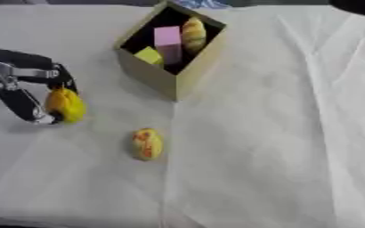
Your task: Pick up objects on the table and place them in the box.
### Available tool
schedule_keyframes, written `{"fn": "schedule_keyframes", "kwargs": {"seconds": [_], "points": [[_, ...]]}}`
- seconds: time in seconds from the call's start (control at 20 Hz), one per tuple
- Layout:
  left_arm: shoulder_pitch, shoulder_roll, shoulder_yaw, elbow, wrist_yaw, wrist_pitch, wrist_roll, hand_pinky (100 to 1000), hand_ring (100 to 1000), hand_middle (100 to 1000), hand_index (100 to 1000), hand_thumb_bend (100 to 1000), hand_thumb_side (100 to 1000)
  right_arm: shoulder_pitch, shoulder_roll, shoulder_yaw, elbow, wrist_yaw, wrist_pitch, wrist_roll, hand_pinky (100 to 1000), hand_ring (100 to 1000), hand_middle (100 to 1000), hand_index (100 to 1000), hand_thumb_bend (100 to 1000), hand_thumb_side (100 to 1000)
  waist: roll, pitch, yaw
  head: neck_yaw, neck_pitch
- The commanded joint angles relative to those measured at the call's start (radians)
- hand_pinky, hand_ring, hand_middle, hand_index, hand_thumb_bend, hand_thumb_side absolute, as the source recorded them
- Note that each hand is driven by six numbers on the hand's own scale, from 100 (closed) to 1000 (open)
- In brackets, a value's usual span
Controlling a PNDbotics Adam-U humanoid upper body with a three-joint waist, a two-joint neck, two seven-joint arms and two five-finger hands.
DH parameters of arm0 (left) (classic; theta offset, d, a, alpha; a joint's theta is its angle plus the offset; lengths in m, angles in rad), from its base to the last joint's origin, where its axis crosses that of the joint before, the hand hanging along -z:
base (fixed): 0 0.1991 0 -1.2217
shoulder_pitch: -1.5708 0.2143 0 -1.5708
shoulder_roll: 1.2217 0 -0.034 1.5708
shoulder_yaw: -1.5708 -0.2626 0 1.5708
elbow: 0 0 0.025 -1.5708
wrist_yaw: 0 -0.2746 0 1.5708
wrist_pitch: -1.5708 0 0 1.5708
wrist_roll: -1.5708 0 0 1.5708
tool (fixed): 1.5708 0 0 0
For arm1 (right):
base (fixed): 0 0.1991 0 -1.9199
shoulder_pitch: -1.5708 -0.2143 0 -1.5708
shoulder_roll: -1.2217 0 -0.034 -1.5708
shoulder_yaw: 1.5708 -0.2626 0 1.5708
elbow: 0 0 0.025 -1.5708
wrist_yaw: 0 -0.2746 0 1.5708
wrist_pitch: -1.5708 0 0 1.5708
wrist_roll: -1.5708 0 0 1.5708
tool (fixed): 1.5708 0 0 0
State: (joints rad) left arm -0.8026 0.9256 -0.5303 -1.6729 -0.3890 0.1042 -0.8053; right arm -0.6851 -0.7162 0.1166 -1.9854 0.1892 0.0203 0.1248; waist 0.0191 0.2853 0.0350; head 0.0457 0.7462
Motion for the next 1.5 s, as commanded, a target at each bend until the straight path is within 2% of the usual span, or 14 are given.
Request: {"fn": "schedule_keyframes", "kwargs": {"seconds": [0.05,0.2,0.45,0.55,0.6,0.65,0.7,1.0,1.2,1.4,1.45,1.5], "points": [[-0.065,0.012,0.05,-0.033,-0.031,0.002,0.013,762,695,651,752,237,133,-0.01,-0.016,-0.014,-0.015,-0.006,-0.001,-0.003,892,768,669,759,100,311,0.003,-0.028,0.0,-0.008,-0.009],[-0.18,-0.092,0.058,0.069,-0.096,-0.019,0.033,763,691,646,748,233,125,-0.015,-0.012,-0.01,-0.015,-0.009,-0.003,0.001,892,769,670,760,100,302,0.005,-0.036,-0.003,-0.011,-0.004],[-0.37,-0.339,0.101,0.382,-0.245,-0.102,0.121,767,685,639,750,227,123,-0.026,0.0,-0.001,-0.015,-0.023,-0.006,0.009,893,770,670,759,100,326,0.008,-0.041,-0.019,-0.003,-0.002],[-0.414,-0.418,0.138,0.493,-0.303,-0.138,0.169,765,680,633,750,216,129,-0.027,0.006,0.004,-0.015,-0.034,-0.004,0.013,896,770,670,758,100,410,0.01,-0.037,-0.032,0.002,-0.005],[-0.431,-0.45,0.156,0.541,-0.327,-0.154,0.191,764,680,631,750,186,171,-0.026,0.009,0.004,-0.015,-0.041,-0.003,0.015,896,770,670,757,100,441,0.011,-0.035,-0.037,0.004,-0.006],[-0.444,-0.475,0.172,0.583,-0.348,-0.169,0.21,764,679,630,750,210,136,-0.024,0.013,0.004,-0.015,-0.047,-0.002,0.016,898,769,669,756,100,484,0.012,-0.033,-0.041,0.007,-0.008],[-0.455,-0.498,0.188,0.62,-0.368,-0.181,0.227,763,678,629,750,208,141,-0.021,0.018,0.002,-0.015,-0.056,0.0,0.015,899,768,668,754,100,511,0.014,-0.03,-0.046,0.009,-0.01],[-0.491,-0.589,0.255,0.787,-0.492,-0.214,0.303,765,683,637,753,236,140,-0.012,0.045,-0.004,-0.015,-0.094,0.003,0.017,901,765,665,751,100,520,0.021,-0.02,-0.067,0.023,-0.017],[-0.494,-0.62,0.284,0.881,-0.558,-0.23,0.327,772,695,651,762,290,165,-0.01,0.049,-0.008,-0.015,-0.097,-0.001,0.017,901,764,664,749,100,525,0.021,-0.017,-0.073,0.026,-0.018],[-0.498,-0.628,0.3,0.92,-0.584,-0.253,0.337,772,695,651,762,290,165,-0.009,0.05,-0.01,-0.015,-0.098,-0.002,0.015,901,764,664,749,100,525,0.021,-0.017,-0.074,0.027,-0.017],[-0.497,-0.629,0.3,0.926,-0.587,-0.258,0.337,847,813,810,896,574,393,-0.009,0.051,-0.01,-0.015,-0.098,-0.002,0.015,901,763,663,748,100,526,0.021,-0.017,-0.074,0.026,-0.016],[-0.498,-0.631,0.301,0.932,-0.592,-0.263,0.33,858,826,825,916,630,419,-0.009,0.053,-0.01,-0.015,-0.098,-0.001,0.015,901,763,663,748,100,526,0.021,-0.019,-0.074,0.025,-0.015]]}}
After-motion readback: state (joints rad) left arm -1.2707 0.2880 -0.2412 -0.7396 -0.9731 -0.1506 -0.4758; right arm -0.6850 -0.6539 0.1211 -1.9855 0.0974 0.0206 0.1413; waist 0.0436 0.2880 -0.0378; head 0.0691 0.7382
